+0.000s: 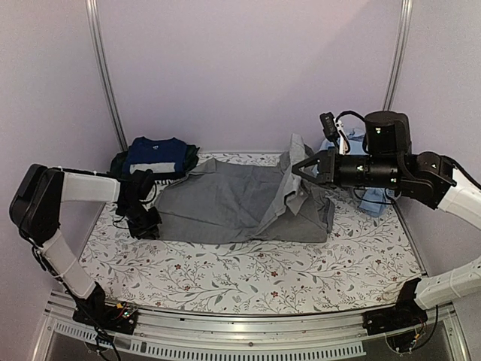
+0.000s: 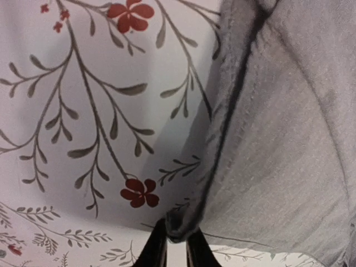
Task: Fold and stack the mixed laundry pile
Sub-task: Pick up the flattened shirt from the center of the board.
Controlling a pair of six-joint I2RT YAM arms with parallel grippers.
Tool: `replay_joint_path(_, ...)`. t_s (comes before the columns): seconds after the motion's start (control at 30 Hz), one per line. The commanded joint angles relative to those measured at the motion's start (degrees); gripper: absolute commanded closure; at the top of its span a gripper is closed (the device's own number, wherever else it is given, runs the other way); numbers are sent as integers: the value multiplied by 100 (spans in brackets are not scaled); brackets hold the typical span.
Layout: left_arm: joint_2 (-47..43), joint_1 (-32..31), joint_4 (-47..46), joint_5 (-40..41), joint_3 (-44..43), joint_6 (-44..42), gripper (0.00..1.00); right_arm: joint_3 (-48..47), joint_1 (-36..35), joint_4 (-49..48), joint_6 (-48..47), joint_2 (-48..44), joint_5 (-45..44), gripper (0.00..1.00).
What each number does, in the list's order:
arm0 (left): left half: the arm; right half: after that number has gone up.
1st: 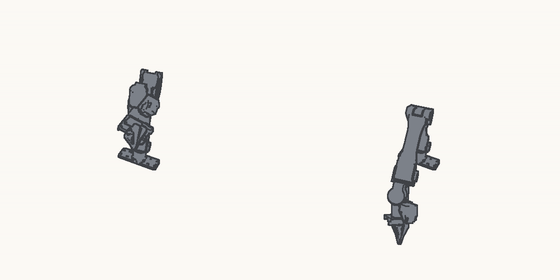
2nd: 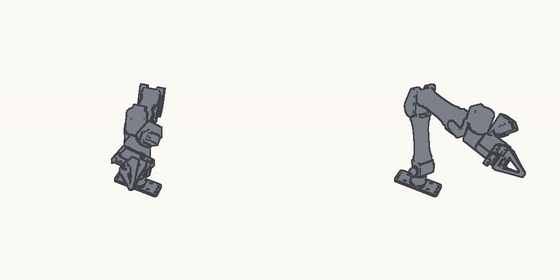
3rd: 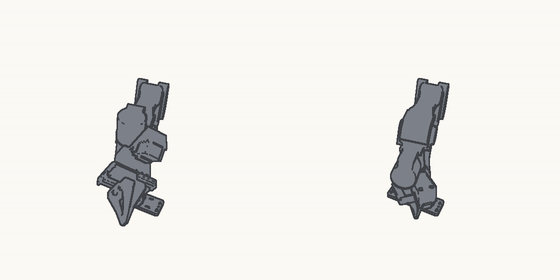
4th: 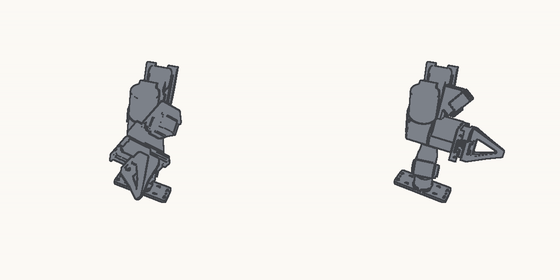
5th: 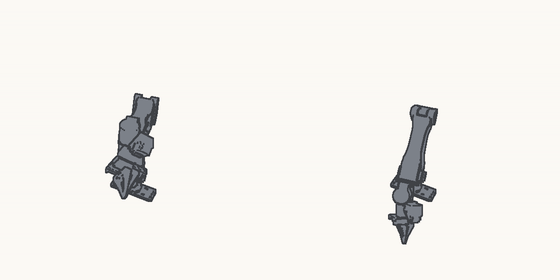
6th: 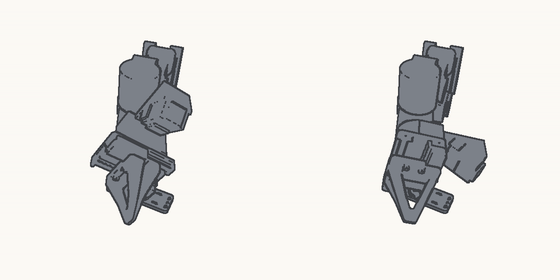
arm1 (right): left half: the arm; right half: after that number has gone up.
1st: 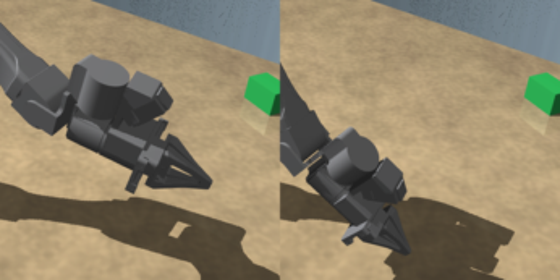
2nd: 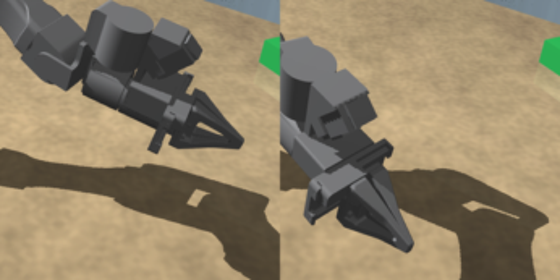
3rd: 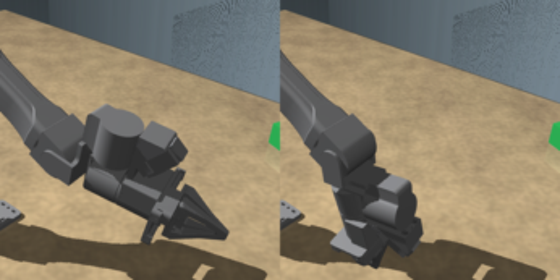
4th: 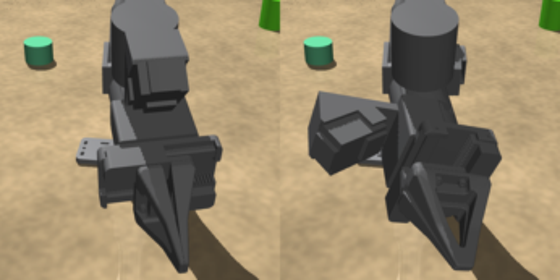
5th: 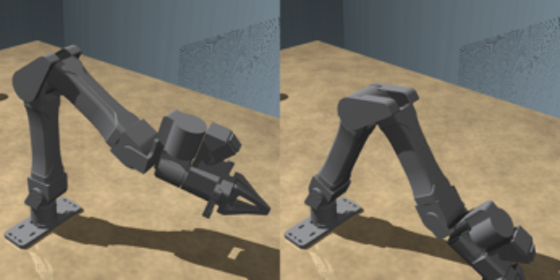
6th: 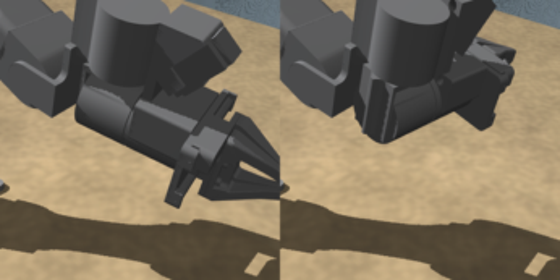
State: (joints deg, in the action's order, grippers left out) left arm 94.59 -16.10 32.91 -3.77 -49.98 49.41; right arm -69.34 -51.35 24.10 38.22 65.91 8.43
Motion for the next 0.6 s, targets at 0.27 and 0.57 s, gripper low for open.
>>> replay_joint_path(0.27, -1204, -736, 2154, -302, 403, 340, 100, -120, 20, 1318, 669, -1036, -397, 100)
replay_joint_path(0.57, -3182, -908, 3464, -804, 869, 1200, 100, 678, -234, 2306, 1659, -1899, 599, 100)
